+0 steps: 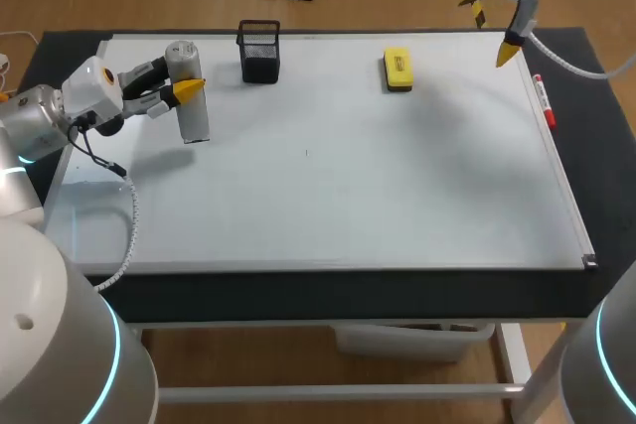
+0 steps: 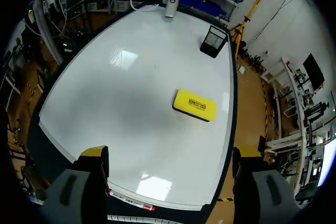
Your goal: Pick up the inspection probe, press it on each red-marked spot on the whiteboard one by one, put down the probe, pick up the eraser, and wipe off all the red marks.
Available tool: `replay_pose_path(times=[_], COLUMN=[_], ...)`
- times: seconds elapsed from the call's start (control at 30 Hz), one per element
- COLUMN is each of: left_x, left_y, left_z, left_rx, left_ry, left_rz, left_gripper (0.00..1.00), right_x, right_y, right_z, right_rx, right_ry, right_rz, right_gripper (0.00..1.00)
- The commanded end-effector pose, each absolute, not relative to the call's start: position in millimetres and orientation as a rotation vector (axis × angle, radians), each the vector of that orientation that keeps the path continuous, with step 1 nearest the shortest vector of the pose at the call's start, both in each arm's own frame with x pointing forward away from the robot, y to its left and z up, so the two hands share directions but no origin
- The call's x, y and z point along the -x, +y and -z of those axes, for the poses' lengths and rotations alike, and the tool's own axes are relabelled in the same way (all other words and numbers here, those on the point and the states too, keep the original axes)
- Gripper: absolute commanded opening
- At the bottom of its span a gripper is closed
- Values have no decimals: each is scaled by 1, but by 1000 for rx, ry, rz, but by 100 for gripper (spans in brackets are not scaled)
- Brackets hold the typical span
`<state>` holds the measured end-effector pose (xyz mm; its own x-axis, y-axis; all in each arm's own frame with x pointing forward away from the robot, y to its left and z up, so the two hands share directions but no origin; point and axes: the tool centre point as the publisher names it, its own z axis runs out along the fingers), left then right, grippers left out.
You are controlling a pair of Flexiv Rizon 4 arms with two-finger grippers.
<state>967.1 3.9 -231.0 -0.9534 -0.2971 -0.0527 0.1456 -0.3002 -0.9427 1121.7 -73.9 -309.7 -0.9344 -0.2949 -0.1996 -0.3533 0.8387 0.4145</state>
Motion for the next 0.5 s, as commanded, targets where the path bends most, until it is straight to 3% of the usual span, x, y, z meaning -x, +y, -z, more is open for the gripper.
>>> replay_pose_path(times=[0.03,0.5], left_x=[-967,-967], left_y=[3,3], left_z=[231,231], left_rx=[189,189], left_ry=[1661,1661], left_rz=[2324,2324], left_gripper=[0,0], right_x=[-1108,-1109], right_y=[-83,-88], right_z=[303,294], right_rx=[445,411], right_ry=[2753,2723], right_rz=[-708,-744], right_gripper=[100,100])
